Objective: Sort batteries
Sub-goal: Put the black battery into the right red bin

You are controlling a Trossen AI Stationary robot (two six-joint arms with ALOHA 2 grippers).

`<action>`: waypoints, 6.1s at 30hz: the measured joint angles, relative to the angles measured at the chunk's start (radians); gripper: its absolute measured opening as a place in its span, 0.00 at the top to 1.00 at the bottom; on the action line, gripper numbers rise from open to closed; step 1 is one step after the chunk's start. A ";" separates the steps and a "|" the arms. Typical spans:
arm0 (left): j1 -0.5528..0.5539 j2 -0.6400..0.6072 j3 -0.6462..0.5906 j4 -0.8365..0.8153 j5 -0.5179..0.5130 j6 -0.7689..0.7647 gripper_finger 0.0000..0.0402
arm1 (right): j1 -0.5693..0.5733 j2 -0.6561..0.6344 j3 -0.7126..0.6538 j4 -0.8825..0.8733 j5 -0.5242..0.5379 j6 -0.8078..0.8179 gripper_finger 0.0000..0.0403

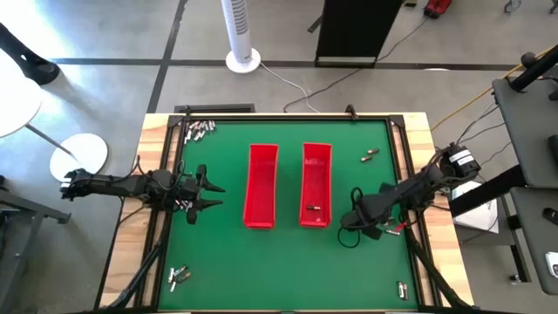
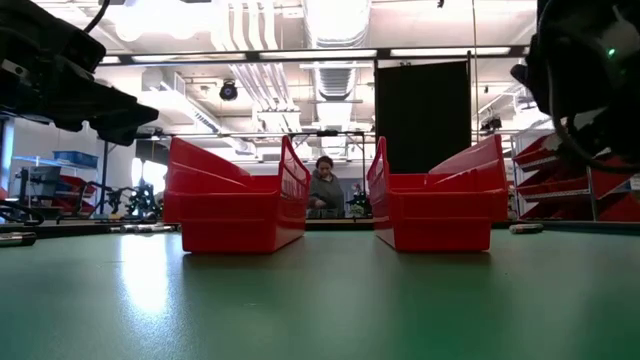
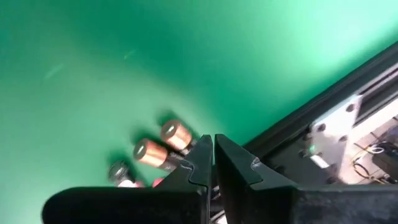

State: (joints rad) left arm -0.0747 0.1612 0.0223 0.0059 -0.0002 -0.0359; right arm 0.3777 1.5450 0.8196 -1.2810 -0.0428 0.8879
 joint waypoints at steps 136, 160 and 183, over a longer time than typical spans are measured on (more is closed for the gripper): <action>0.000 0.005 0.000 0.000 0.000 0.000 0.61 | 0.519 -0.167 -0.384 1.066 0.661 0.114 0.79; 0.000 0.005 0.000 0.000 0.000 0.000 0.61 | 0.522 -0.170 -0.531 1.188 0.661 0.070 0.86; 0.000 0.006 0.000 0.000 0.000 0.000 0.61 | 0.331 -0.213 -0.016 0.535 0.250 -0.048 0.87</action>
State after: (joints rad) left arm -0.0750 0.1673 0.0223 0.0059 0.0000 -0.0357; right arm 0.7085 1.3315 0.8037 -0.7456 0.2069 0.8394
